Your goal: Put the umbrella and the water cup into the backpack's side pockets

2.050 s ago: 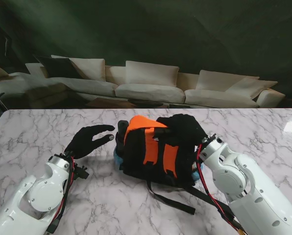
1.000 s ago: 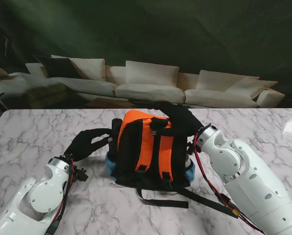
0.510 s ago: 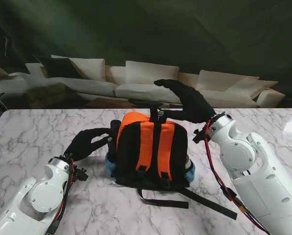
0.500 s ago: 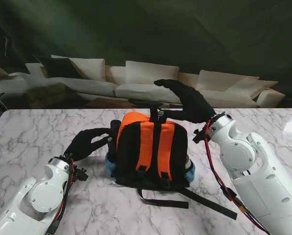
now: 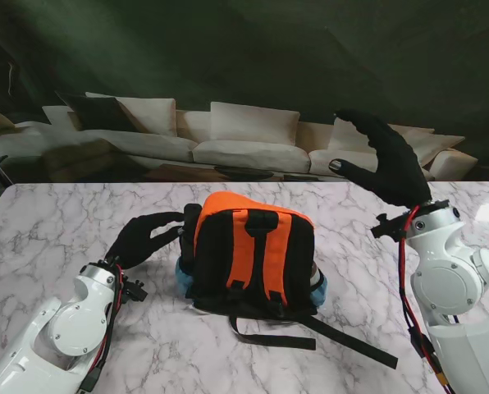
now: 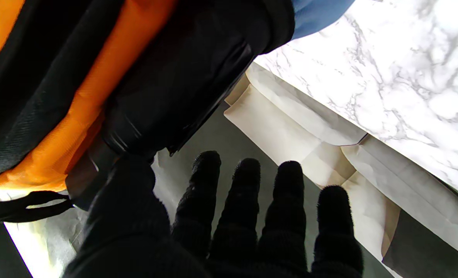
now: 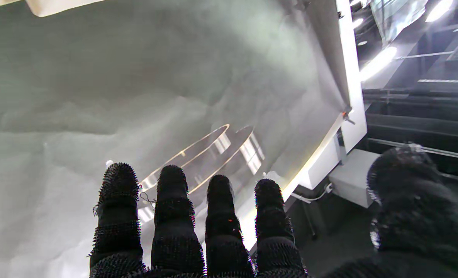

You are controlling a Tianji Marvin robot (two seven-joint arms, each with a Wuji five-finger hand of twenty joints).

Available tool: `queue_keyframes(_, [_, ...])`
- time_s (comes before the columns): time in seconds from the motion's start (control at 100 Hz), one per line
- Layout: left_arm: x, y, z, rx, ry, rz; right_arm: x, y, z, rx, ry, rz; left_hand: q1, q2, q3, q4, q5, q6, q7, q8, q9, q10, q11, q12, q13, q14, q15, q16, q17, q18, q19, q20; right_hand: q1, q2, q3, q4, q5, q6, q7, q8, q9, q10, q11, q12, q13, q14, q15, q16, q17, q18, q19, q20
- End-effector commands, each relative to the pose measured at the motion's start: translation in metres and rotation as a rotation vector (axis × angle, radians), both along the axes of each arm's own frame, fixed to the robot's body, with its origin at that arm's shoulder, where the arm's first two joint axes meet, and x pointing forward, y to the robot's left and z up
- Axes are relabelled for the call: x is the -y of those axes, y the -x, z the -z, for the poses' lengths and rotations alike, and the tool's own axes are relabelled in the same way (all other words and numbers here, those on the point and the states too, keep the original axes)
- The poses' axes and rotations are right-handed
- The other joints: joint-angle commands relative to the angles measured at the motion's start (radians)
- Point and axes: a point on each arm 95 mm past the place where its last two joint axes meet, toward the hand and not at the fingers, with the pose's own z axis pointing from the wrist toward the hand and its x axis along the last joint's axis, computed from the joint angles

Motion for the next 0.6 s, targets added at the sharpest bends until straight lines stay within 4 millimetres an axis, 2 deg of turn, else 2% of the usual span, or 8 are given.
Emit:
queue_keyframes(0.0, [0.003,-0.001,0.002,-0.005,0.007,0.000,0.006,0.003,0.023,-0.050,-0.006,0.032,0.004,0.049,-0.001,0.018,-0.018,0.011,-0.014,0.006,-0.024,-0.003,0.004,0.008,-0.018,-0.003,0.012,0.009,-0.016,0.009,0.017,-0.008,0.028,0.040,-0.044,0.033,0.029,-0.044,0.019,0.019,0.025,-0.028,-0.007,0.000,0.022,-0.038,0.006,0.018,-0.017,-0.019,0.000,0.004])
queue_keyframes(0.09, [0.003,-0.001,0.003,0.007,0.022,-0.011,0.012,0.005,0.048,-0.092,-0.027,0.072,0.004,0.054,-0.001,0.018,-0.044,0.015,-0.025,0.002,-0.029,-0.005,0.006,0.009,-0.021,-0.003,0.013,0.010,-0.017,0.006,0.020,-0.006,0.043,0.056,-0.065,0.038,0.059,-0.063,0.038,0.019,0.059,-0.050,-0.004,0.003,0.033,-0.049,0.008,0.021,-0.016,-0.022,-0.001,0.003])
queue_keyframes(0.24, [0.003,-0.005,0.007,0.003,0.048,-0.034,0.014,0.008,0.097,-0.198,-0.094,0.121,0.006,0.057,0.000,0.019,-0.034,0.019,-0.020,0.003,-0.017,-0.009,0.020,0.015,-0.016,-0.006,0.020,0.013,-0.017,0.006,0.026,-0.003,0.075,0.063,-0.094,0.039,0.124,-0.117,0.081,0.009,0.135,-0.115,-0.031,-0.006,0.044,-0.066,0.008,0.026,-0.021,-0.023,-0.004,0.004])
queue_keyframes(0.4, [0.005,-0.014,0.020,-0.016,0.099,-0.065,0.003,0.010,0.142,-0.293,-0.119,0.159,0.013,0.062,0.002,0.021,-0.018,0.023,-0.008,0.006,-0.004,-0.016,0.045,0.028,-0.008,-0.010,0.036,0.025,-0.022,0.004,0.032,0.000,0.083,0.074,-0.099,0.041,0.140,-0.131,0.097,0.004,0.157,-0.128,-0.030,-0.003,0.052,-0.075,0.009,0.028,-0.022,-0.017,-0.008,0.006])
queue_keyframes(0.59, [0.008,-0.019,0.029,-0.041,0.130,-0.068,-0.009,0.011,0.175,-0.394,-0.164,0.140,0.017,0.067,0.001,0.021,-0.011,0.019,0.002,0.008,0.002,-0.020,0.067,0.038,-0.001,-0.013,0.047,0.035,-0.024,0.004,0.033,0.003,0.112,0.087,-0.088,0.044,0.145,-0.139,0.113,0.000,0.162,-0.136,-0.031,-0.002,0.049,-0.083,0.005,0.029,-0.030,-0.019,-0.021,0.004])
